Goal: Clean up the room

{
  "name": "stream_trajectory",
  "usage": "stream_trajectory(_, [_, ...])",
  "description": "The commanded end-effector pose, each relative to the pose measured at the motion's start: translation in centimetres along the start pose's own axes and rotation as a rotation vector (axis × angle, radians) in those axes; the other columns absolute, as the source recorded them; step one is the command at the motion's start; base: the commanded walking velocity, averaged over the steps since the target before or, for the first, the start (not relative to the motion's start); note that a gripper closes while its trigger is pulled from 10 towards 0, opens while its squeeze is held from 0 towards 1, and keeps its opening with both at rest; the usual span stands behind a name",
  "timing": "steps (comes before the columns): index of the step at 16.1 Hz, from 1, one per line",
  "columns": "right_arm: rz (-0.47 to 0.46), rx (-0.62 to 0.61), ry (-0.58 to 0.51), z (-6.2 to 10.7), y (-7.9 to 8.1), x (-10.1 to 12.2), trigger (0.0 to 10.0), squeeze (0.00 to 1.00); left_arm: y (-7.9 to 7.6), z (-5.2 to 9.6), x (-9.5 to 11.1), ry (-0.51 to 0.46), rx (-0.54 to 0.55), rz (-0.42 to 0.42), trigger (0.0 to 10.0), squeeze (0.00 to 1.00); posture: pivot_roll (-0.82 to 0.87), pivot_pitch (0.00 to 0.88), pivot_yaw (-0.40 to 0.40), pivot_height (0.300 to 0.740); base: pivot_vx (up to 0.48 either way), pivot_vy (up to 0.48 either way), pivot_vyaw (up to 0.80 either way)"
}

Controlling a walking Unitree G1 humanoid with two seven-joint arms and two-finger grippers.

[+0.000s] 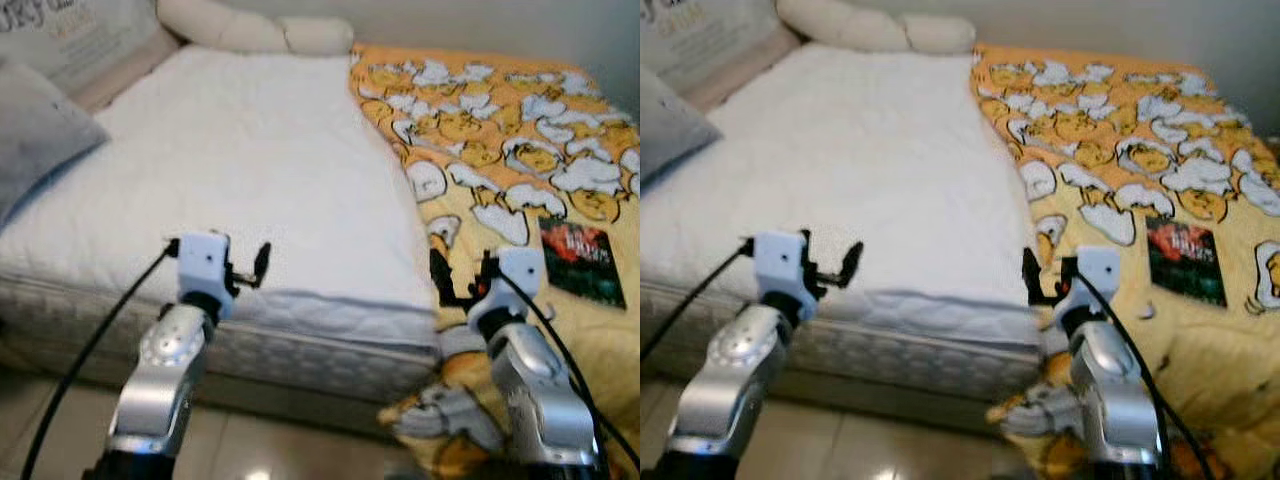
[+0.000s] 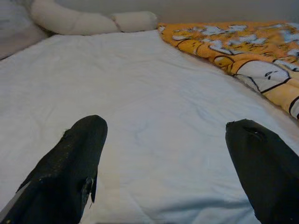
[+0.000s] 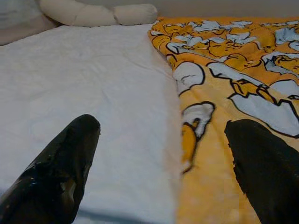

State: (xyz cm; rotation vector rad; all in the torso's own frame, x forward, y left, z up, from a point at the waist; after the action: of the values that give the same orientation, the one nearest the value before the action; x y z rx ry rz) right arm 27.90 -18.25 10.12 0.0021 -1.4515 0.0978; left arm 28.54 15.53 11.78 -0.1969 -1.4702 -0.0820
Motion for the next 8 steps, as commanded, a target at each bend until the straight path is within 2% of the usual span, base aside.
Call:
stream_trajectory(1, [0.010,-0.023,0.005,0.13,-0.70,-0.05,10.0,1.00,-0.47,-0.11,0.17,-0.008,-0.014,-0.003,10.0,1.00,-0.11,0.000,0.011,0.740,0.000,-0.480,0.47])
stream_trajectory(2, [0.011,-0.025,0.006,0.12,-0.77,-0.08,10.0,1.00,-0.45,-0.11,0.14,-0.007,-0.013,-0.003,10.0,1.00,-0.11,0.000,0.011,0.740,0.000,-0.480,0.47])
stream_trajectory(3, [0.013,-0.027,0.006,0.10,-0.87,-0.08,10.0,1.00,-0.41,-0.11,0.12,-0.006,-0.010,-0.002,10.0,1.00,-0.11,0.000,0.010,0.740,0.000,-0.480,-0.64])
stream_trajectory(7, [0.015,-0.032,0.008,0.04,-1.11,-0.09,10.0,1.00,-0.21,-0.06,0.07,-0.004,-0.003,-0.003,10.0,1.00,-0.11,0.000,0.008,0.740,0.000,-0.480,0.00])
stream_trajectory(8, [0.015,-0.033,0.009,0.05,-1.17,-0.09,10.0,1.00,-0.20,-0.02,0.06,-0.004,-0.002,-0.004,10.0,1.00,-0.11,0.000,0.009,0.740,0.000,-0.480,0.47])
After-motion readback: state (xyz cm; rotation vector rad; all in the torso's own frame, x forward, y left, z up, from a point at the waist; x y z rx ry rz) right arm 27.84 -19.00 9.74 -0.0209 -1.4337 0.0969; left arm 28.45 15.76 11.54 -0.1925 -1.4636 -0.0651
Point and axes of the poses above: a point about 5 cm out from each wrist's last joint towards the gripper, its own z axis pointing back from the gripper into the wrist, its own x axis along the axis of the wrist's last joint, y = z × x, the point moved 1 cm from there along -z, pointing out of the wrist towards the gripper, and after that the axes turned 8 degrees about z, right-handed, at the moved point
